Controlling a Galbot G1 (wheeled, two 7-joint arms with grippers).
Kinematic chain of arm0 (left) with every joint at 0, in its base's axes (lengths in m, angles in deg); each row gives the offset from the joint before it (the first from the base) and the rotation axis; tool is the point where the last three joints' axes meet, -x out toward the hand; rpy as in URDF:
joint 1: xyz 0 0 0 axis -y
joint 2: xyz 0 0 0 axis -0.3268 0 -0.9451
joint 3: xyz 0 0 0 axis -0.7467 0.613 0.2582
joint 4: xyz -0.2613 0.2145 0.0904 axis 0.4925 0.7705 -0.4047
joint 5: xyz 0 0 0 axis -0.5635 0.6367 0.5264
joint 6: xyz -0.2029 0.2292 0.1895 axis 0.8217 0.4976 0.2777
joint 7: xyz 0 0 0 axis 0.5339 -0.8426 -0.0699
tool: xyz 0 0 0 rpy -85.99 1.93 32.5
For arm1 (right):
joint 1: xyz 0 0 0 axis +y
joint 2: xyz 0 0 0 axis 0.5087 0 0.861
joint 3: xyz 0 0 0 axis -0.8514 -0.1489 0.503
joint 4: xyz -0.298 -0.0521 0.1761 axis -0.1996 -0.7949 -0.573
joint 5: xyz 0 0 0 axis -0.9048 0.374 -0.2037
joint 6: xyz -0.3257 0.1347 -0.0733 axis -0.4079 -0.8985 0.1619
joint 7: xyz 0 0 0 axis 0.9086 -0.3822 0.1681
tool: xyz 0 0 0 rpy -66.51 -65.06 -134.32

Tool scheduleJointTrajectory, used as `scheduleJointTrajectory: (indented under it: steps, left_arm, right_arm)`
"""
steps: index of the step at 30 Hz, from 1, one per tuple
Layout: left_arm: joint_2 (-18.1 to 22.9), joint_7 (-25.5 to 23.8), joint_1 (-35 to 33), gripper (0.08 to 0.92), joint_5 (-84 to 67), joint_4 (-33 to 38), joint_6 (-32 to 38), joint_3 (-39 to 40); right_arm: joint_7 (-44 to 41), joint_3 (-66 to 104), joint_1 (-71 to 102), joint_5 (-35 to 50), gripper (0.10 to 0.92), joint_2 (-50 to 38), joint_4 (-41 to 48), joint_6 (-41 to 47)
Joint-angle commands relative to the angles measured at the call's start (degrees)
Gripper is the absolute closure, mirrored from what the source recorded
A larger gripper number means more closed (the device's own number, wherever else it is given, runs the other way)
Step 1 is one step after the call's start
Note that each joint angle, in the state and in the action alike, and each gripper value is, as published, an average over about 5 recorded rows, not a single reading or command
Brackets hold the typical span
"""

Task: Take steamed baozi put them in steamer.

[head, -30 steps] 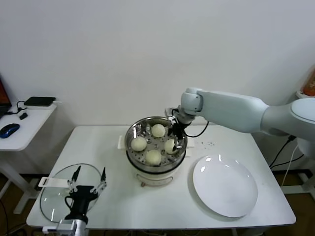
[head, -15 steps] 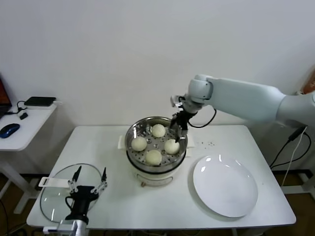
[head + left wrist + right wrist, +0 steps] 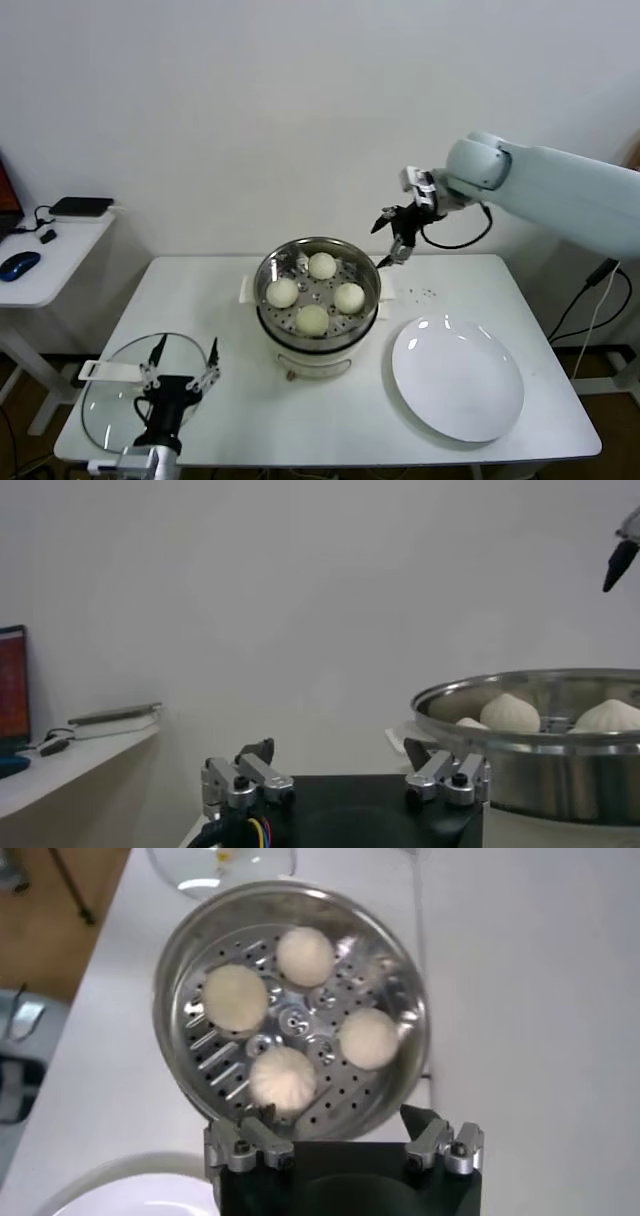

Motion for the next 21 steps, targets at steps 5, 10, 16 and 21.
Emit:
scheduleJointTrajectory:
  steps: [5,10,16,21]
  left_arm:
    - [0.7,0.5,-0.1,0.177,1.8,1.1,0.2,2.2]
    - [1.4,0.8,-1.0,0.177,2.9,1.0,0.9,3.2]
    - [2.1,1.0,-1.6,0.177,3.5,1.2,1.1,3.5]
    - [2.2,1.0,-1.6,0.177,3.5,1.6,1.0,3.1]
  right_arm:
    - [21.1,50.9,45.4,-5.2,0.203,-20.6,-11.4,-4.0]
    - [27.0,69.2,64.0,-6.8,0.203,-19.9,-15.5,-7.7]
    - [33.9,84.8,81.8,-7.6,0.203,-13.9,-18.4,-12.7]
    - [38.9,96.7,95.7,-9.5,0.203,-4.9,-21.7,-16.8]
